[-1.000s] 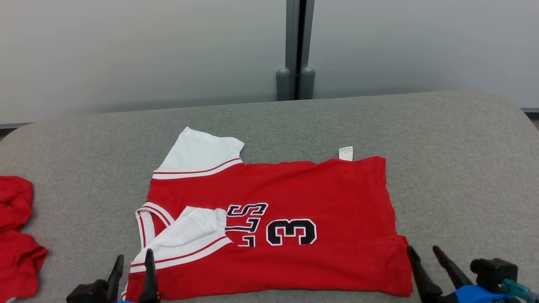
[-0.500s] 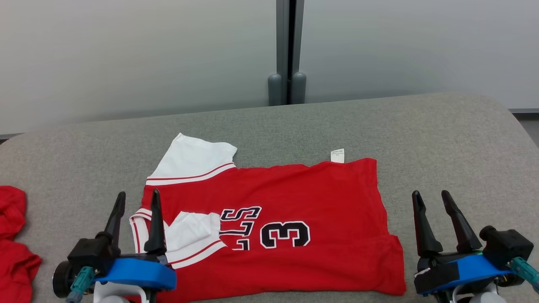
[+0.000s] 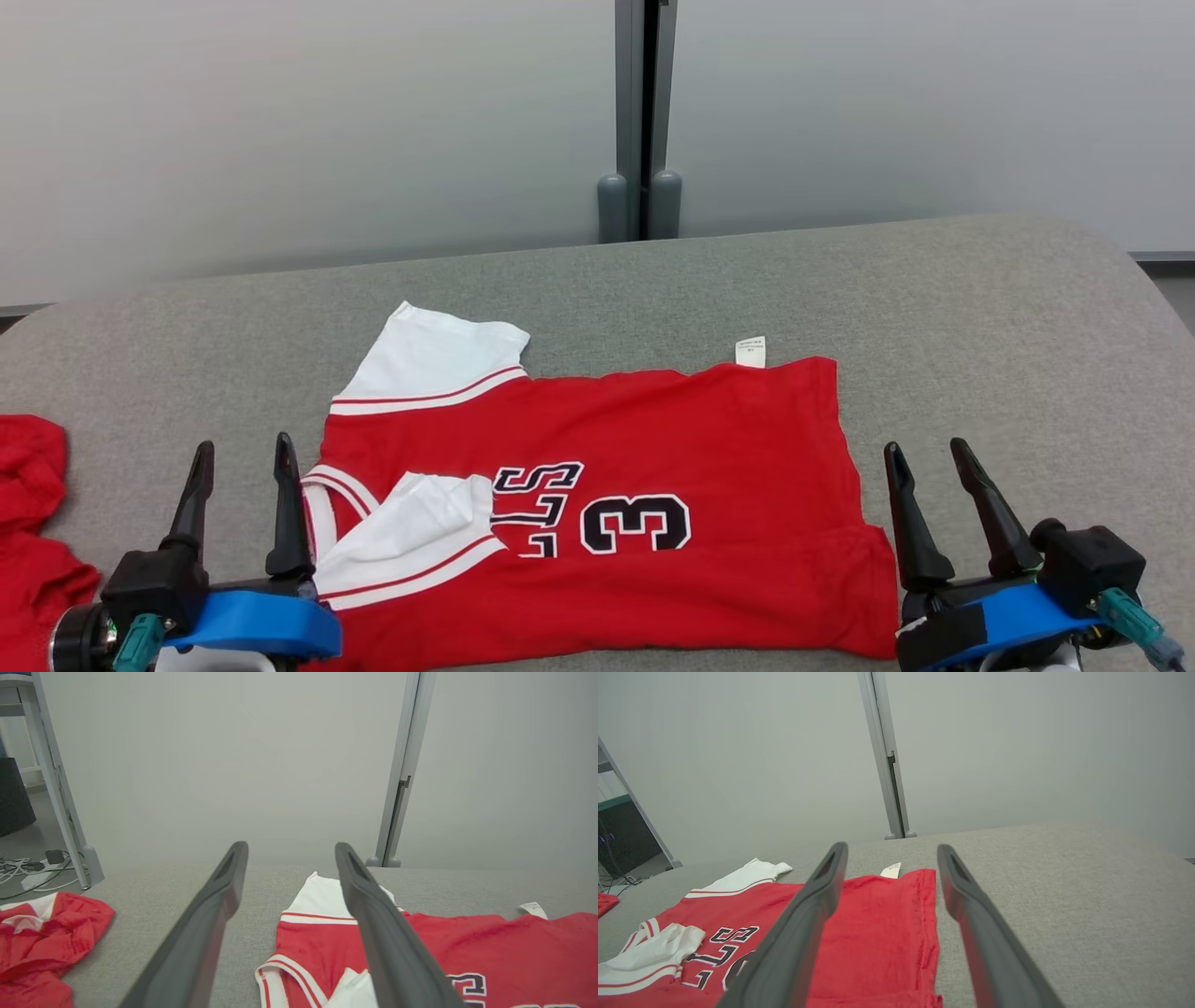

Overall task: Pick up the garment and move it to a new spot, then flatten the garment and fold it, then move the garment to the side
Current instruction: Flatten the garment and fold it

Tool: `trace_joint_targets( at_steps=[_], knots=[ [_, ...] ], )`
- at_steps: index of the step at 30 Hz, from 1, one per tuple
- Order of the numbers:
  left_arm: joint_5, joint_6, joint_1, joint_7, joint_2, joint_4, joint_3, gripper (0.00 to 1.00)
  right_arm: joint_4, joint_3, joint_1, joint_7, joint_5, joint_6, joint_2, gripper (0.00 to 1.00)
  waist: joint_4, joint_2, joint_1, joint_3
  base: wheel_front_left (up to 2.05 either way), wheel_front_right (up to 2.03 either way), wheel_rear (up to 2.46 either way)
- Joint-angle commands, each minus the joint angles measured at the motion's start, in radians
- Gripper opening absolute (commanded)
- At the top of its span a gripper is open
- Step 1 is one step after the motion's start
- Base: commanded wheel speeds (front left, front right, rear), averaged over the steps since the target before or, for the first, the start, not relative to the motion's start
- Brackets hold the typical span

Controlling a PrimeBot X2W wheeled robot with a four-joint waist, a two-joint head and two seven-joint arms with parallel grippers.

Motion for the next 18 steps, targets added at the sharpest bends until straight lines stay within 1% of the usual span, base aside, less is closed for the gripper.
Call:
trace_joint_targets(
  at_steps=[1,8,18],
  knots=[
    [0.010,-0.003,0.011,-0.004,0.004,-0.001,0.009,1.00,0.005,0.002,0.015,-0.006,-0.005,0.000,0.003,1.00,0.004,0.0000,0.0000,0.000,0.00,0.00,0.00],
    [0.029,-0.028,0.050,-0.004,-0.007,0.017,0.039,1.00,0.031,-0.001,0.025,-0.003,-0.012,0.000,-0.002,1.00,0.015,0.0000,0.0000,-0.008,0.00,0.00,0.00],
    [0.049,-0.046,0.060,-0.004,-0.022,0.062,0.056,1.00,0.062,-0.010,0.029,0.011,-0.024,0.000,0.000,1.00,0.024,0.0000,0.0000,-0.017,0.00,0.00,0.00]
  ],
)
